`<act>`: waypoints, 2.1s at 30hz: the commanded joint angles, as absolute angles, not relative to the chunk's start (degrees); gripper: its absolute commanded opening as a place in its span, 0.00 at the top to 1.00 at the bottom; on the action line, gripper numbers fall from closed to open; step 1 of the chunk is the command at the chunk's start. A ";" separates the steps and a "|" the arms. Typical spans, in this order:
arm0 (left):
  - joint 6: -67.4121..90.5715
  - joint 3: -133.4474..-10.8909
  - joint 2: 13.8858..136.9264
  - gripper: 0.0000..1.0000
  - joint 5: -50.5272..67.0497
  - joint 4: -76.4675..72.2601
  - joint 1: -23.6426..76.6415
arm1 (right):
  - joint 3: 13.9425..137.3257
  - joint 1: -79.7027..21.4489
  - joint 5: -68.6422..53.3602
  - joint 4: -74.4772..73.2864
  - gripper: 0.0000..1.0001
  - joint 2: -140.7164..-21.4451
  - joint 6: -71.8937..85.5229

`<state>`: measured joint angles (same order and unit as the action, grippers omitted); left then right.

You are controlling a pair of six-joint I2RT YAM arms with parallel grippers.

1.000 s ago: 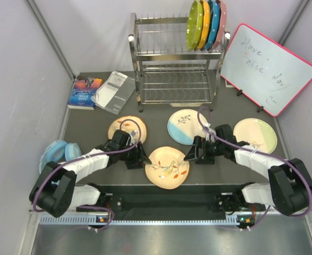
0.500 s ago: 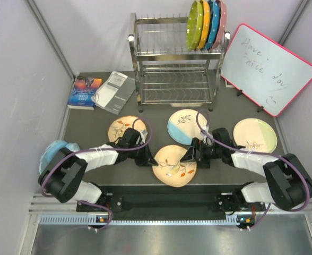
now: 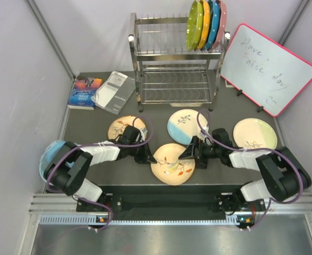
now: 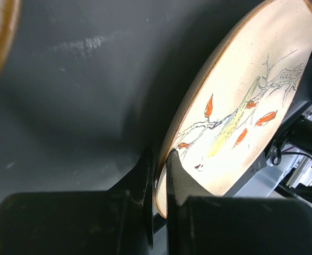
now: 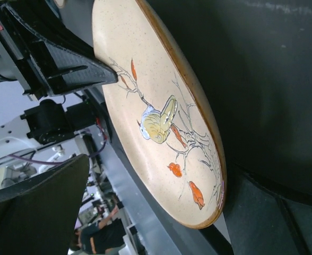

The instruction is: Load the plates into the dish rack

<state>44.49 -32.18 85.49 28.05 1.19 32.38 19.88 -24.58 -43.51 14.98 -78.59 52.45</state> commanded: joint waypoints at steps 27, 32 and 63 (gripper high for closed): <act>49.31 -44.13 88.95 1.00 29.79 -11.86 39.02 | 32.97 -29.19 -49.22 44.02 0.19 -81.74 62.92; 49.31 -41.41 87.10 1.00 32.59 -11.60 39.02 | 29.73 -26.64 -50.10 47.62 0.21 -79.11 67.31; 43.33 -34.27 76.29 1.00 61.96 -25.15 23.82 | 29.88 -29.97 -56.60 16.61 0.46 -66.53 38.24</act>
